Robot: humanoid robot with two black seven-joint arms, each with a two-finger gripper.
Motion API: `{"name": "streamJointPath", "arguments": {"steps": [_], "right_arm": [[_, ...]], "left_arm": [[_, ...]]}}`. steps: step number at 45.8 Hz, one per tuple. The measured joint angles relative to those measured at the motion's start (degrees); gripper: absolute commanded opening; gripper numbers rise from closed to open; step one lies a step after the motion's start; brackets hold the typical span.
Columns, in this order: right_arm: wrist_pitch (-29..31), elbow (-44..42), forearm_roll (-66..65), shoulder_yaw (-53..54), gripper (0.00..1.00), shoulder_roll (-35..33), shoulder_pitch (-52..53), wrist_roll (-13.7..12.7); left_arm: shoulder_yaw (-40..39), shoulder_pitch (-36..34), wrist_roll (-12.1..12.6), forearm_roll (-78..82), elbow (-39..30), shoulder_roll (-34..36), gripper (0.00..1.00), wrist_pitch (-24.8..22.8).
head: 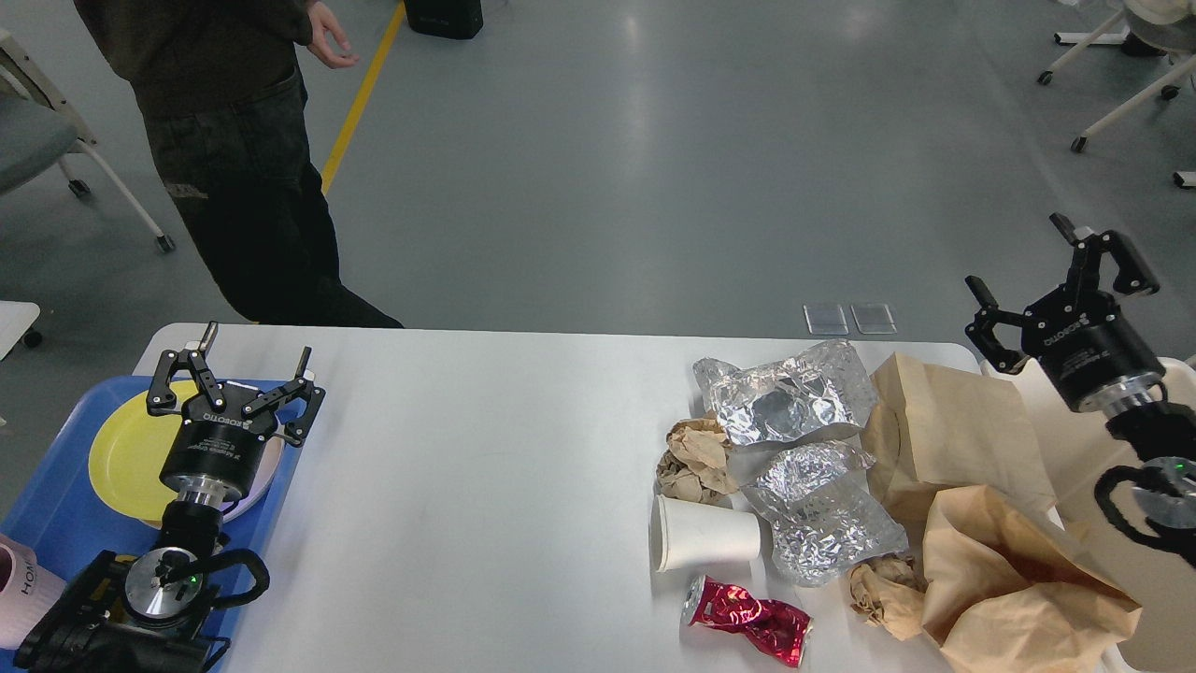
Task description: Tidy desktop
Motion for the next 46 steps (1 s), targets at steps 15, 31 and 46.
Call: {"name": "streamJointPath", "arguments": {"steps": [15, 31, 46], "right_arm": [[4.81, -0.19, 0.04, -49.86, 1.00, -10.63, 31.40, -0.15], [5.62, 0.37, -0.10, -98.53, 1.00, 7.70, 61.38, -0.85], [19.50, 15.65, -0.27, -117.37, 1.00, 23.95, 86.79, -18.26]], "left_arm": [[0.00, 0.00, 0.00, 0.00, 0.00, 0.00, 0.97, 0.00], [0.00, -0.01, 0.00, 0.00, 0.00, 0.00, 0.97, 0.00], [0.00, -0.01, 0.00, 0.00, 0.00, 0.00, 0.97, 0.02]]}}
